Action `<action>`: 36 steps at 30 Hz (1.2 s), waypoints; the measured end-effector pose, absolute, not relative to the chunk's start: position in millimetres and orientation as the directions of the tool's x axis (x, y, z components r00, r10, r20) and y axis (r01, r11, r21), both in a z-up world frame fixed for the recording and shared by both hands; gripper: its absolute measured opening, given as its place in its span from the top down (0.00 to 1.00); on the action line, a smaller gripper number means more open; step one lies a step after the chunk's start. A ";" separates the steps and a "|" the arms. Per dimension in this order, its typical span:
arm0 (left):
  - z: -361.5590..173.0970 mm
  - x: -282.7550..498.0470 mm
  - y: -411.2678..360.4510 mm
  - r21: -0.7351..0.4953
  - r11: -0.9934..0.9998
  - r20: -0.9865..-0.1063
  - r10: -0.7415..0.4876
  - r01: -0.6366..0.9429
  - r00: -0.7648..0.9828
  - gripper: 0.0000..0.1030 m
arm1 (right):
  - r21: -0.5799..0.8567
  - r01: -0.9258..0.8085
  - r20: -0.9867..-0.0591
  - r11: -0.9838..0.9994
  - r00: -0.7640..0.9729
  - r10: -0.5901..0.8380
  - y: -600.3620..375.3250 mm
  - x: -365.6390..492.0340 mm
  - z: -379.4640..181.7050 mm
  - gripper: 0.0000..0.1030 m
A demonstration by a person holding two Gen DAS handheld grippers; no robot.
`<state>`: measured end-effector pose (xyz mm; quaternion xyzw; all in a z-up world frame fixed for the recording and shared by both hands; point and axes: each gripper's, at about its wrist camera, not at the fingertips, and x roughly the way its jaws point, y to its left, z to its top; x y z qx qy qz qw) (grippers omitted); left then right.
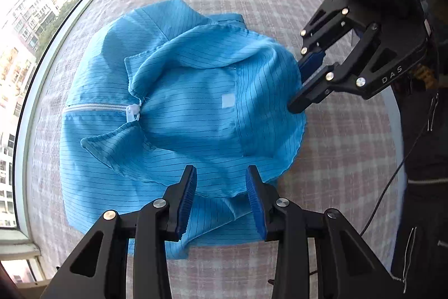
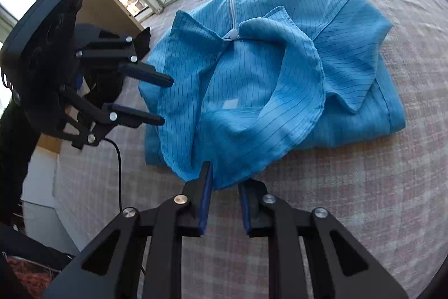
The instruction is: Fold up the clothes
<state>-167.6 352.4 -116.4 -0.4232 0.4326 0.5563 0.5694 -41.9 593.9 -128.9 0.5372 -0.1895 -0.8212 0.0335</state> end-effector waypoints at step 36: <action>-153.4 -182.2 406.4 -0.104 0.471 -0.995 -0.049 -0.876 0.091 0.66 | 0.281 0.227 -0.895 -0.932 -0.287 -0.340 580.6 -66.6 -127.8 0.82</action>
